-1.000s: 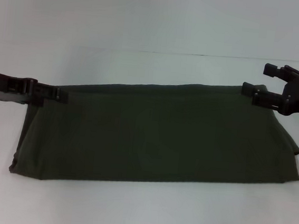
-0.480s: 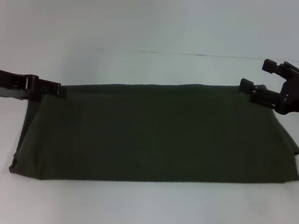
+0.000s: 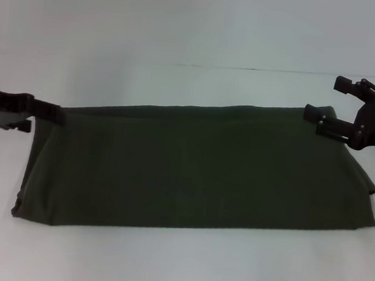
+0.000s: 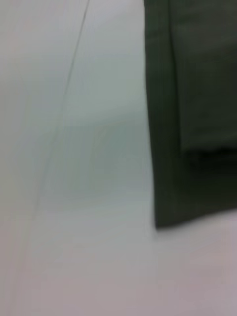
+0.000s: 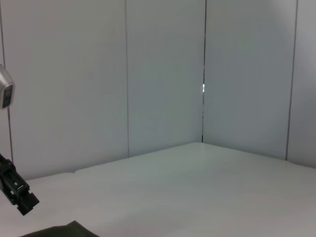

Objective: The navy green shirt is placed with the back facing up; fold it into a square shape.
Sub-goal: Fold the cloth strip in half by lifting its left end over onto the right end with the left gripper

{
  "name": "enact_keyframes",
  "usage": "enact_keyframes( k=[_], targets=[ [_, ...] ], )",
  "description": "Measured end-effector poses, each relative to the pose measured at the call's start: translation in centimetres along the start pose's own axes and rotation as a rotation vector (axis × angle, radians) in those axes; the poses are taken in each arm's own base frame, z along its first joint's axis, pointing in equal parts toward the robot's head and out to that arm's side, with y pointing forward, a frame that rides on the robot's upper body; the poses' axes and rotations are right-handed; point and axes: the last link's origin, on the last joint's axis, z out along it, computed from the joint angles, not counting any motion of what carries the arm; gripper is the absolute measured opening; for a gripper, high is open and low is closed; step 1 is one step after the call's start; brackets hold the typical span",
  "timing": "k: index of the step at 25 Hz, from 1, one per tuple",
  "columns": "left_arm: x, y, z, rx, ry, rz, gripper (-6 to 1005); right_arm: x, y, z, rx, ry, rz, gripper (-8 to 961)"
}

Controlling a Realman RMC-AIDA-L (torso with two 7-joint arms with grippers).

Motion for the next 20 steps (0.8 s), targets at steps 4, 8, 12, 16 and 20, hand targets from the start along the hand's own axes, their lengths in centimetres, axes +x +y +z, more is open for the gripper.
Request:
enact_keyframes(
  k=[4, 8, 12, 16, 20],
  targets=[
    [-0.2, -0.6, 0.0, 0.031, -0.011, -0.039, 871, 0.2, 0.0, -0.1, 0.003, 0.003, -0.015, 942],
    [-0.5, -0.4, 0.5, 0.034, -0.029, -0.046, 871, 0.1, -0.1, -0.1, 0.000, 0.008, -0.027, 942],
    [-0.8, -0.5, 1.0, 0.059, -0.037, -0.057, 872, 0.1, -0.2, -0.1, -0.003, 0.013, -0.042, 941],
    [-0.9, -0.2, 1.0, 0.031, -0.043, -0.064, 872, 0.1, -0.4, -0.1, 0.005, 0.023, -0.052, 942],
    [-0.6, 0.8, 0.9, -0.037, -0.025, -0.030, 872, 0.2, -0.3, 0.0, 0.000, 0.032, -0.056, 942]
  ],
)
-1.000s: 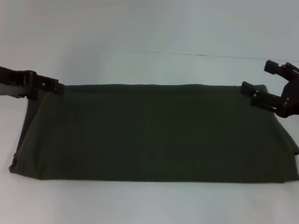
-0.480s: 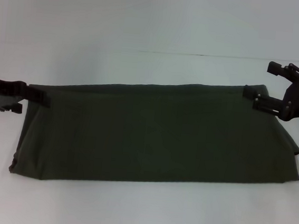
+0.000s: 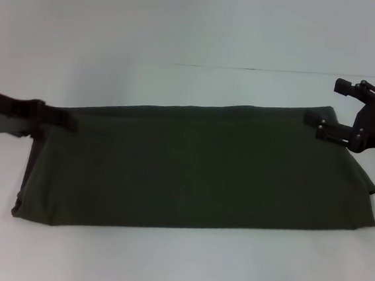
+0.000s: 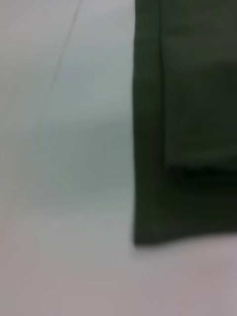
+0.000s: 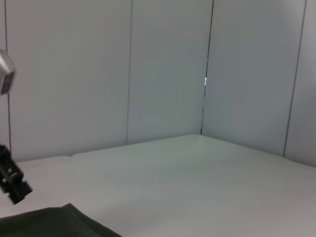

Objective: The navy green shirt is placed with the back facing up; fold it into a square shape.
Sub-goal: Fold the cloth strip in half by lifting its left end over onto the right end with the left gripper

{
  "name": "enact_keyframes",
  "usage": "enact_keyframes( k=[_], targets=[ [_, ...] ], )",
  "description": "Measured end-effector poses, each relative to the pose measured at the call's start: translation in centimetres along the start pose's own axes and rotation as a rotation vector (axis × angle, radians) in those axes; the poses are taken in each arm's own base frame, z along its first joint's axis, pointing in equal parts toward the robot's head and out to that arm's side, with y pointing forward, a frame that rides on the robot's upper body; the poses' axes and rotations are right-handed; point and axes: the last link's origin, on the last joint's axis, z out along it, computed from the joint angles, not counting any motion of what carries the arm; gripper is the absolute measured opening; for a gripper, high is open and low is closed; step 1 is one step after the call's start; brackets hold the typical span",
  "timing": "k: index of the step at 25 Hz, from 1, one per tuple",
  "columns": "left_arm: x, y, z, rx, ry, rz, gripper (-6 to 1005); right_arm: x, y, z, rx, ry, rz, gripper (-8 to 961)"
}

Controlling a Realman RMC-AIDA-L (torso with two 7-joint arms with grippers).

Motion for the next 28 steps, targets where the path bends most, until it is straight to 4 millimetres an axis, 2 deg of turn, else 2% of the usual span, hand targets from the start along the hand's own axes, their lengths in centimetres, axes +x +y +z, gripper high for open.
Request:
enact_keyframes(
  k=[5, 11, 19, 28],
  targets=[
    [-0.1, 1.0, 0.4, -0.088, 0.042, 0.111, 872, 0.1, 0.1, 0.1, 0.004, 0.002, 0.004, 942],
    [-2.4, 1.3, 1.7, -0.194, 0.157, 0.327, 871, 0.6, -0.2, 0.5, 0.048, 0.021, 0.015, 942],
    [-5.4, -0.1, 2.1, -0.215, 0.320, 0.510, 871, 0.7, 0.0, 0.7, 0.044, 0.014, 0.026, 941],
    [-8.1, -2.5, 2.6, -0.134, 0.350, 0.502, 866, 0.8, 0.3, 0.8, 0.046, 0.003, 0.047, 941]
  ],
)
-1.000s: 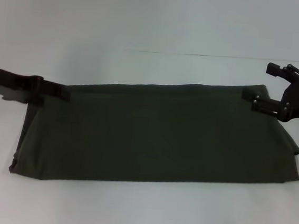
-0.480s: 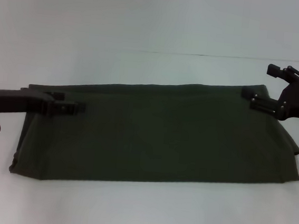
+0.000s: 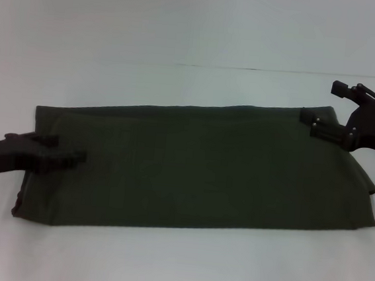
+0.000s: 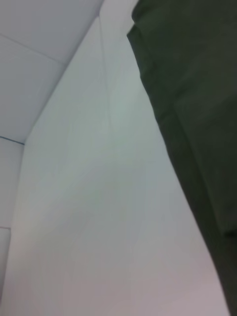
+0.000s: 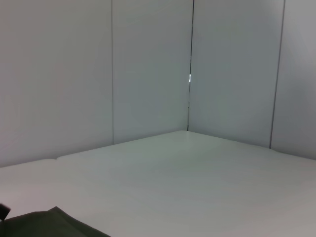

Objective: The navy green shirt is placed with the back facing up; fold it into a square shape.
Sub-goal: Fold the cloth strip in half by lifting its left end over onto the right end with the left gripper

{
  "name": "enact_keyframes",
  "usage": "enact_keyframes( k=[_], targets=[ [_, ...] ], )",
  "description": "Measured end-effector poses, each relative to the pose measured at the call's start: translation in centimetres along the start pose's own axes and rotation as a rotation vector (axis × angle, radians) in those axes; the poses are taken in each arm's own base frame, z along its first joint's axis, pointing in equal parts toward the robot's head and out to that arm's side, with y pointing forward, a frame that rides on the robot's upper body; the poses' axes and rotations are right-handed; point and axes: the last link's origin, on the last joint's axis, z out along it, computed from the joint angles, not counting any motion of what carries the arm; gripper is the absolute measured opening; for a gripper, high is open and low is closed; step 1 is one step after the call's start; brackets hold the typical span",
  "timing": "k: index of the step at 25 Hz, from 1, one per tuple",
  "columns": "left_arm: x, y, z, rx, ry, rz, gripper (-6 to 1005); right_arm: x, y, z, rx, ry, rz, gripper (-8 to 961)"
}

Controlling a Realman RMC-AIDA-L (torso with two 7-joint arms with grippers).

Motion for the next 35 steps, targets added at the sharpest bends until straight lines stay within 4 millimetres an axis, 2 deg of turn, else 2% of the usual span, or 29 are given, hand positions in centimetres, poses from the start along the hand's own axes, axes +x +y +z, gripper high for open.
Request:
enact_keyframes(
  k=[8, 25, 31, 35],
  targets=[
    [-1.4, -0.3, 0.8, 0.040, -0.035, 0.001, 864, 0.0, 0.0, 0.0, 0.001, -0.003, 0.004, 941],
    [-2.8, -0.4, 1.9, 0.070, -0.083, -0.014, 866, 0.0, 0.1, 0.1, -0.005, 0.000, 0.008, 942],
    [-2.8, -0.2, 2.0, 0.062, -0.085, -0.019, 867, 0.0, 0.1, 0.2, -0.008, 0.000, 0.006, 941],
    [-1.4, 0.2, 1.5, 0.011, -0.044, -0.037, 867, -0.1, 0.1, 0.2, -0.010, 0.000, 0.005, 941]
  ],
)
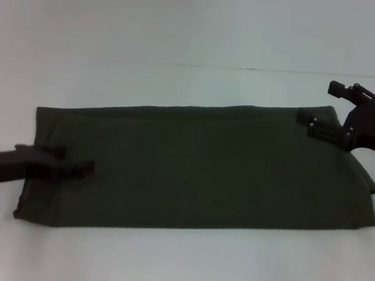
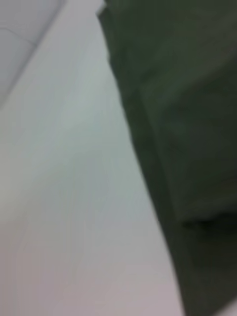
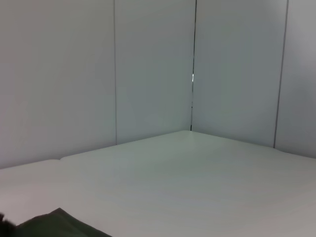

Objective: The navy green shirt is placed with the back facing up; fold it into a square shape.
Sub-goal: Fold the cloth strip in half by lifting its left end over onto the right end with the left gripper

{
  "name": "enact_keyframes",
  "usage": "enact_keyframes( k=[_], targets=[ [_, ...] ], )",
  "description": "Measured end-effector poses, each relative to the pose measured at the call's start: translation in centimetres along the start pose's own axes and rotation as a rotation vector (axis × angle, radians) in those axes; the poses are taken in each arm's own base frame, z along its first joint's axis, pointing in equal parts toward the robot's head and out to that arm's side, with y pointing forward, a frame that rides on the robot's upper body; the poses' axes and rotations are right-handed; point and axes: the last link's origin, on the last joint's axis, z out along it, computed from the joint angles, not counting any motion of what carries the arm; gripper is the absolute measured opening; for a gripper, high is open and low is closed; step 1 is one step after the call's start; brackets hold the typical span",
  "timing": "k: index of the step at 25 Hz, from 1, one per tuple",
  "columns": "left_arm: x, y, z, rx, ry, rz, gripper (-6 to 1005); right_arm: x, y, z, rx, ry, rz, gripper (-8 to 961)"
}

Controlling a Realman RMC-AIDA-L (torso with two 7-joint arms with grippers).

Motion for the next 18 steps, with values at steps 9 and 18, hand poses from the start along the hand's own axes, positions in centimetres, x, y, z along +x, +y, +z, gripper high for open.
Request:
enact_keyframes(
  k=[9, 18],
  targets=[
    [4.4, -0.5, -2.7, -0.029, 0.129, -0.139, 868, 0.2, 0.1, 0.0, 0.002, 0.001, 0.003, 941],
    [7.2, -2.3, -3.6, 0.066, -0.055, -0.439, 869, 0.2, 0.1, -0.1, 0.001, -0.001, 0.001, 942]
  ],
)
